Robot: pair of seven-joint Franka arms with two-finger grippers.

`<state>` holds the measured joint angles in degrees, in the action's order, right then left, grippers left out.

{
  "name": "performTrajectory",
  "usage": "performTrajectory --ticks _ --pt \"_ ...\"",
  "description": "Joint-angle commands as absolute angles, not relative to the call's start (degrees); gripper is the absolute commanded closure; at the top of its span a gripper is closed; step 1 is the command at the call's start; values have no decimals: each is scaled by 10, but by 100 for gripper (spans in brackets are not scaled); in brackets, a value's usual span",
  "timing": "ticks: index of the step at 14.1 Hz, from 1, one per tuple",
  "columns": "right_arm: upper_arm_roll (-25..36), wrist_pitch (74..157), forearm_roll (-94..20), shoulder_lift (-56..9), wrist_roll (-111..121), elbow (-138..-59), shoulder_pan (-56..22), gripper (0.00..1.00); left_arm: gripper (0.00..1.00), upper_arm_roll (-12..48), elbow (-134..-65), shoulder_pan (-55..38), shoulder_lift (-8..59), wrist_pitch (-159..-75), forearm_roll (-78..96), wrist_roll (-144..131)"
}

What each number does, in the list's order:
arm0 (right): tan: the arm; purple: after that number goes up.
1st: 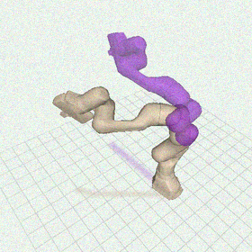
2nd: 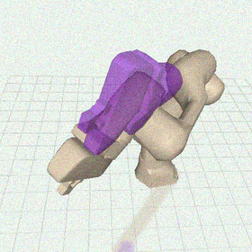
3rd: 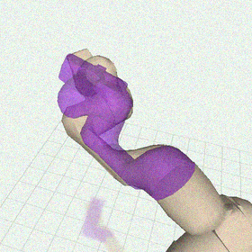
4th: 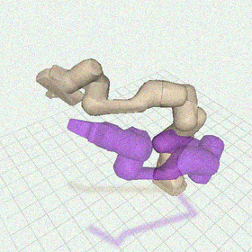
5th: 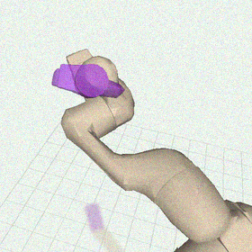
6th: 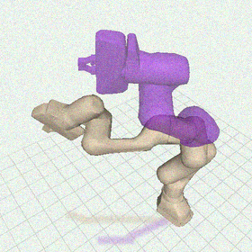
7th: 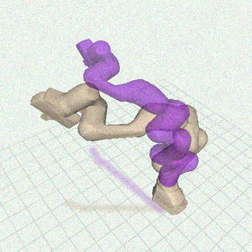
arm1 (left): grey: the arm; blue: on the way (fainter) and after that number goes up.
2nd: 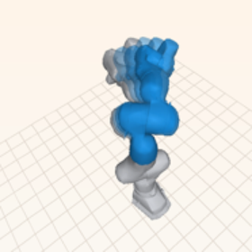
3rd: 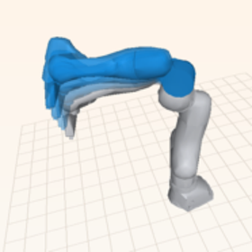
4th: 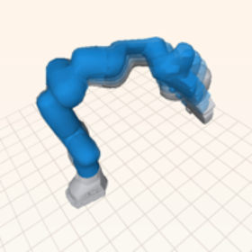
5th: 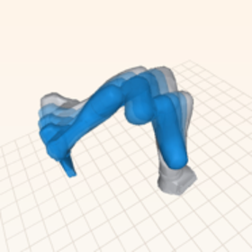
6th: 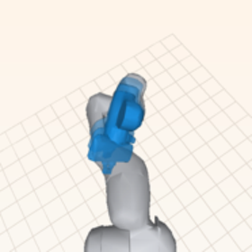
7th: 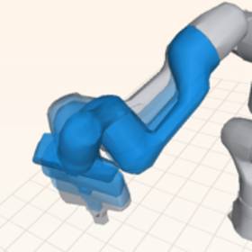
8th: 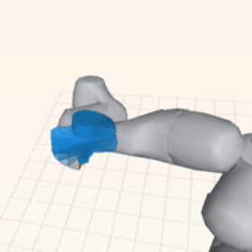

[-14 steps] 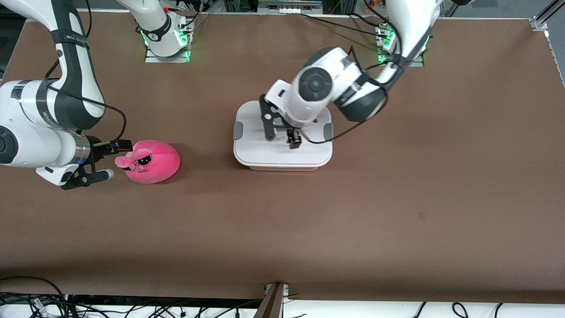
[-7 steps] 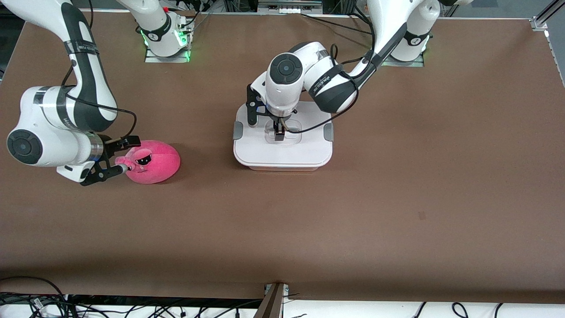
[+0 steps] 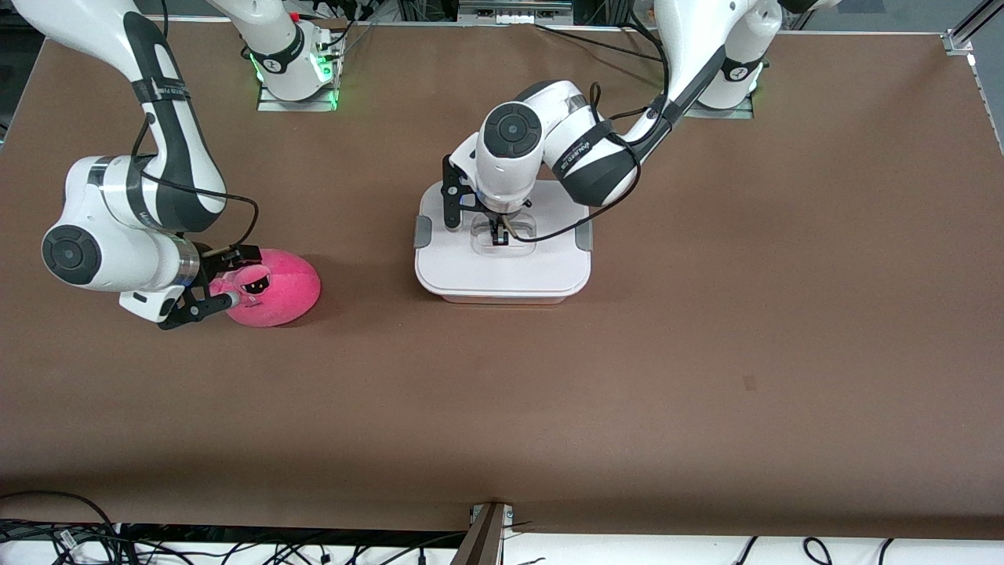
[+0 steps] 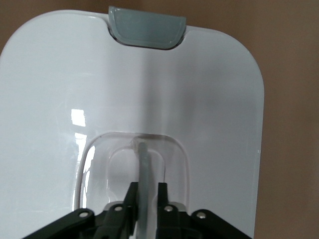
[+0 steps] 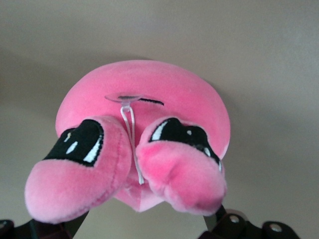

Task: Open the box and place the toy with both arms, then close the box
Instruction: 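Grasp the lid handle with the left gripper while the right gripper grasps the toy, then lift the lid off with the left gripper while the right gripper lifts the toy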

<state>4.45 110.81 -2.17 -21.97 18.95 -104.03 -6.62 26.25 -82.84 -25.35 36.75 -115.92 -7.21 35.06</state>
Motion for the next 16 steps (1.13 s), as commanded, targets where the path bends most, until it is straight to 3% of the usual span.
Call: performTrajectory --ticks 1,3,6,12,14,16 --pt "33 1142 -29 -215 200 -1056 -64 17 100 267 -824 -250 350 -1150 -78 368" --pt "32 1150 -29 -222 200 -1053 -65 59 100 267 -823 -249 324 -1144 -77 368" --pt "32 1164 -29 -222 190 -1047 -77 99 100 267 -822 -240 286 -1113 -77 367" --pt "26 1145 -27 -202 209 -1020 -81 100 100 270 -820 -145 222 -942 -63 368" --pt "16 1080 -27 -181 266 -992 -81 100 100 267 -814 -96 221 -860 -52 386" --pt "-8 1014 -29 -171 296 -947 -81 100 100 266 -809 -39 219 -830 -47 407"
